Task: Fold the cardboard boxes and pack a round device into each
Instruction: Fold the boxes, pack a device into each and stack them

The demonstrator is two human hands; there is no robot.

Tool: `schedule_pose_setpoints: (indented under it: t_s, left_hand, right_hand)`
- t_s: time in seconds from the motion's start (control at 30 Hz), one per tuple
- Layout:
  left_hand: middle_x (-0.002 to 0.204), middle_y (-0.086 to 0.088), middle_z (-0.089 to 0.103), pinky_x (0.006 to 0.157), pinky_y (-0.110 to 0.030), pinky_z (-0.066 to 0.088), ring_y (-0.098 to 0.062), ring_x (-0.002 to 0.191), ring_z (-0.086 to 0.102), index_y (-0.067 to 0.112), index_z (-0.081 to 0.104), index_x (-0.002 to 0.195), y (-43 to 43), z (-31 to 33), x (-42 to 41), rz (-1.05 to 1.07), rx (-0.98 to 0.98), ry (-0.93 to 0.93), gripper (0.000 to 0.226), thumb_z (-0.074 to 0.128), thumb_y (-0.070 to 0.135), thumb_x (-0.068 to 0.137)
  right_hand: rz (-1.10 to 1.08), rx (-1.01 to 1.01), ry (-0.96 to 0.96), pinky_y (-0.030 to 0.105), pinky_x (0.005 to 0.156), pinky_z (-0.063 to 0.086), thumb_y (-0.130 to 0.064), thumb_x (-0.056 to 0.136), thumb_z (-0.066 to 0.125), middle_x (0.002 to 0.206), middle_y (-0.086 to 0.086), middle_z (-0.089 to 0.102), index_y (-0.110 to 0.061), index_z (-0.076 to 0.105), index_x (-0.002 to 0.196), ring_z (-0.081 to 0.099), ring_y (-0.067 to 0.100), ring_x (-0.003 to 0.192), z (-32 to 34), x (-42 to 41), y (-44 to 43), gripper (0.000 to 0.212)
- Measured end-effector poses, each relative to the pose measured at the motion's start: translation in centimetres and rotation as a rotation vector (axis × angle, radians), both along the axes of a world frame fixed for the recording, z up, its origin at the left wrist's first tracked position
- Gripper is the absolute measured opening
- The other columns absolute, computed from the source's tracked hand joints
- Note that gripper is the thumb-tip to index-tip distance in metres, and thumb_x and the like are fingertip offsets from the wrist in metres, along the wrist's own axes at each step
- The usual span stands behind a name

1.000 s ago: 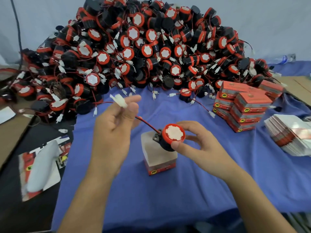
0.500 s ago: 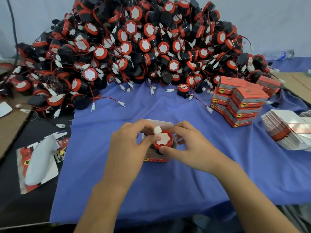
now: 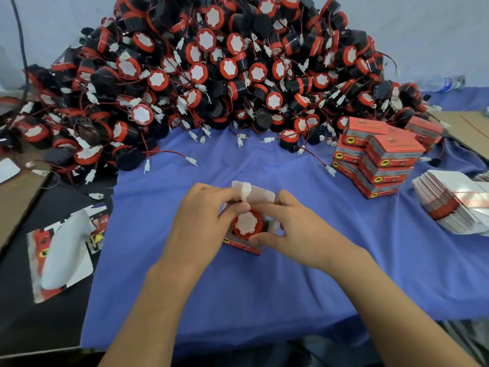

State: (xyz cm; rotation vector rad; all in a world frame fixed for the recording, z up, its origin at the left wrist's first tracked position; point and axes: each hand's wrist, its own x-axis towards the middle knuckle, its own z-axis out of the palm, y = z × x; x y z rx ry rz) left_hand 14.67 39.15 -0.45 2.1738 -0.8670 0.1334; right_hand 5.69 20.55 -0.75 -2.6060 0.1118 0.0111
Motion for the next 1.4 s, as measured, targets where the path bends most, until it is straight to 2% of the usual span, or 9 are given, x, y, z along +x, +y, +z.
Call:
schedule_pose_setpoints:
  t_s: [0.2, 0.33, 0.47, 0.63, 0.77, 0.93, 1.07, 1.2, 1.4]
  left_hand:
    - [0.062, 0.007, 0.047, 0.072, -0.035, 0.040, -0.018, 0.080, 0.045, 0.041, 0.040, 0.061, -0.3, 0.1, 1.4, -0.067, 0.127, 0.044, 0.045, 0.055, 0.042, 0.103]
    - [0.071, 0.002, 0.057, 0.073, -0.039, 0.046, -0.015, 0.078, 0.053, 0.023, 0.066, 0.078, -0.2, 0.0, 2.4, -0.131, 0.179, 0.117, 0.031, 0.056, 0.035, 0.105]
    - [0.092, -0.001, 0.058, 0.084, -0.041, 0.051, -0.017, 0.091, 0.056, 0.031, 0.070, 0.107, -0.4, 0.1, 2.5, -0.170, 0.308, 0.164, 0.016, 0.056, 0.036, 0.104]
    - [0.091, 0.005, 0.062, 0.072, -0.035, 0.048, -0.015, 0.092, 0.055, 0.038, 0.053, 0.092, -0.7, 0.3, 2.2, -0.129, 0.282, 0.107, 0.018, 0.068, 0.046, 0.092]
    - [0.078, 0.008, 0.059, 0.058, -0.029, 0.032, -0.011, 0.083, 0.043, 0.032, 0.064, 0.082, -1.2, 0.2, 1.5, -0.069, 0.334, -0.036, 0.017, 0.068, 0.046, 0.091]
    - [0.082, 0.011, 0.060, 0.055, -0.027, 0.032, -0.014, 0.086, 0.039, 0.033, 0.072, 0.081, -1.9, -0.7, 0.6, -0.007, 0.328, -0.109, 0.013, 0.066, 0.038, 0.092]
    - [0.084, 0.014, 0.062, 0.056, -0.021, 0.031, -0.014, 0.089, 0.036, 0.035, 0.074, 0.088, -2.4, -1.3, 0.4, 0.003, 0.304, -0.065, 0.009, 0.072, 0.043, 0.088]
    - [0.090, 0.017, 0.061, 0.062, -0.017, 0.037, -0.006, 0.093, 0.036, 0.033, 0.062, 0.096, -2.4, -1.9, 0.5, 0.019, 0.204, 0.006, 0.027, 0.081, 0.044, 0.079]
    - [0.092, 0.016, 0.063, 0.074, -0.036, 0.048, -0.011, 0.092, 0.032, 0.025, 0.069, 0.086, -2.4, -1.9, 0.3, -0.006, 0.221, 0.041, 0.016, 0.079, 0.037, 0.085]
  right_hand:
    - [0.050, 0.060, 0.020, 0.034, 0.095, 0.051, -0.050, 0.090, 0.068, 0.112, -0.012, 0.038, -0.054, 0.048, 0.138, 0.042, -0.001, 0.108, -0.6, 0.0, -0.1, 0.052]
    - [0.007, 0.135, -0.046, 0.032, 0.091, 0.052, -0.052, 0.091, 0.065, 0.109, -0.011, 0.045, -0.053, 0.056, 0.129, 0.047, 0.000, 0.106, -1.0, 0.2, 0.0, 0.040]
    - [-0.100, 0.111, -0.061, 0.041, 0.086, 0.054, -0.039, 0.089, 0.065, 0.103, -0.014, 0.042, -0.044, 0.058, 0.114, 0.056, 0.008, 0.090, -1.5, 0.5, 0.4, 0.026]
    - [-0.087, 0.102, -0.023, 0.039, 0.090, 0.053, -0.041, 0.090, 0.065, 0.105, -0.014, 0.043, -0.042, 0.064, 0.107, 0.054, 0.005, 0.098, -1.7, 0.6, 0.6, 0.017]
    - [-0.057, 0.213, -0.068, 0.022, 0.081, 0.046, -0.051, 0.091, 0.066, 0.099, -0.017, 0.053, -0.044, 0.070, 0.101, 0.049, 0.001, 0.106, -1.6, 0.4, 0.4, 0.013]
    - [-0.223, 0.311, -0.204, 0.018, 0.072, 0.042, -0.071, 0.086, 0.053, 0.080, -0.010, 0.062, -0.030, 0.069, 0.078, 0.051, 0.004, 0.098, -1.7, 0.8, 1.5, 0.045]
    - [-0.393, 0.274, -0.339, 0.016, 0.072, 0.040, -0.039, 0.092, 0.069, 0.090, -0.008, 0.056, -0.033, 0.065, 0.083, 0.055, 0.002, 0.092, -2.2, 1.1, 2.1, 0.011]
    - [-0.371, 0.083, -0.534, 0.008, 0.079, 0.036, -0.012, 0.087, 0.076, 0.091, -0.010, 0.058, -0.022, 0.074, 0.095, 0.053, 0.011, 0.092, -2.2, 0.8, 2.0, 0.013]
    - [-0.374, -0.293, -0.509, 0.036, 0.060, 0.038, -0.008, 0.069, 0.085, 0.062, -0.005, 0.056, -0.020, 0.072, 0.073, 0.048, 0.024, 0.067, -1.4, 0.9, 2.4, 0.018]
